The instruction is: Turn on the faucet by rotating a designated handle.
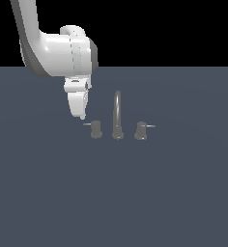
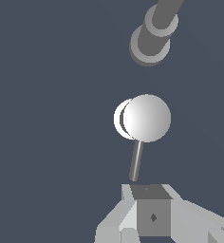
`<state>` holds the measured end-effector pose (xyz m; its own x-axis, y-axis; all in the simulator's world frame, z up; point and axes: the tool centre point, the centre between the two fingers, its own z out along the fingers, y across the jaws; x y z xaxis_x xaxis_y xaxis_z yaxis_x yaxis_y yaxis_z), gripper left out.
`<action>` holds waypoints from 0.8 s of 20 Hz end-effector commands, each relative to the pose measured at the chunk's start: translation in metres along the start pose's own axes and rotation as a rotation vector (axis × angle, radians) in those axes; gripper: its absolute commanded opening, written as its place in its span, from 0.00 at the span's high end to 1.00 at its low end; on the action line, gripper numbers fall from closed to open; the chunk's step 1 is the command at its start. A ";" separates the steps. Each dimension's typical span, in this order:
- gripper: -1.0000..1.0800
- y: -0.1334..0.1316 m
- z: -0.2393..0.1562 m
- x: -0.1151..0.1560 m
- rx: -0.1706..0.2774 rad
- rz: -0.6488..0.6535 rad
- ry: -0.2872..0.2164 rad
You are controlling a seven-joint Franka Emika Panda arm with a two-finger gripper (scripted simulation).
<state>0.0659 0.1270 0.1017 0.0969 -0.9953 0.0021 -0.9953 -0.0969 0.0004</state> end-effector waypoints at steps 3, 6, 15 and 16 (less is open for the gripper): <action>1.00 -0.018 0.020 0.012 0.001 0.082 0.001; 1.00 -0.026 0.029 0.018 0.001 0.121 0.001; 1.00 -0.036 0.039 0.026 0.000 0.168 -0.002; 1.00 -0.036 0.039 0.026 0.000 0.168 -0.002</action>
<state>0.1036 0.1050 0.0627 -0.0687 -0.9976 0.0009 -0.9976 0.0687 0.0004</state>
